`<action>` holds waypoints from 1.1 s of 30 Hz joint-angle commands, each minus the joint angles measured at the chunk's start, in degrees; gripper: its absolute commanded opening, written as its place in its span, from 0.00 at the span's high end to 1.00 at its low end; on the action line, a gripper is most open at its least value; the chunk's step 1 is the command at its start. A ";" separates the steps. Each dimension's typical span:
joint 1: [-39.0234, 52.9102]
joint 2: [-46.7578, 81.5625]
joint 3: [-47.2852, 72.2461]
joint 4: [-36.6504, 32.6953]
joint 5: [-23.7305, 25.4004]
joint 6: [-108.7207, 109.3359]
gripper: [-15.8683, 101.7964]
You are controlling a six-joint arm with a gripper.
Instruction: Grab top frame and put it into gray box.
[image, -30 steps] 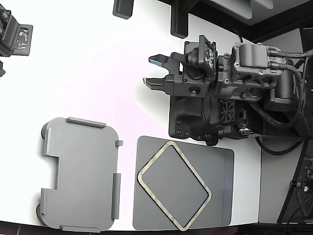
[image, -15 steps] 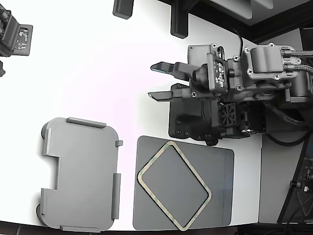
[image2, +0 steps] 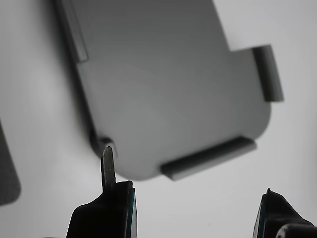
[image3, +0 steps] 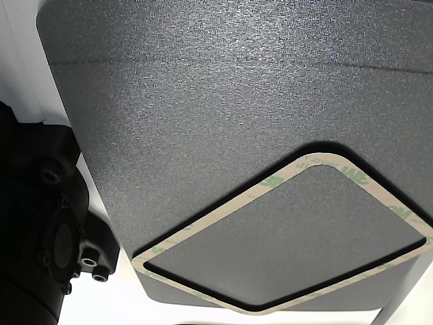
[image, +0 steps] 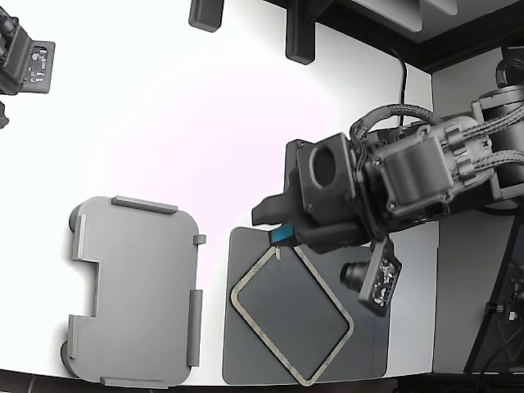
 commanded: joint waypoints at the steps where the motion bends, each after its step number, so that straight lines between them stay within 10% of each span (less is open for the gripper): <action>1: 3.69 -5.45 -6.94 5.98 0.44 -14.77 0.02; 33: 40.96 -29.88 -11.87 5.01 3.43 -5.01 0.04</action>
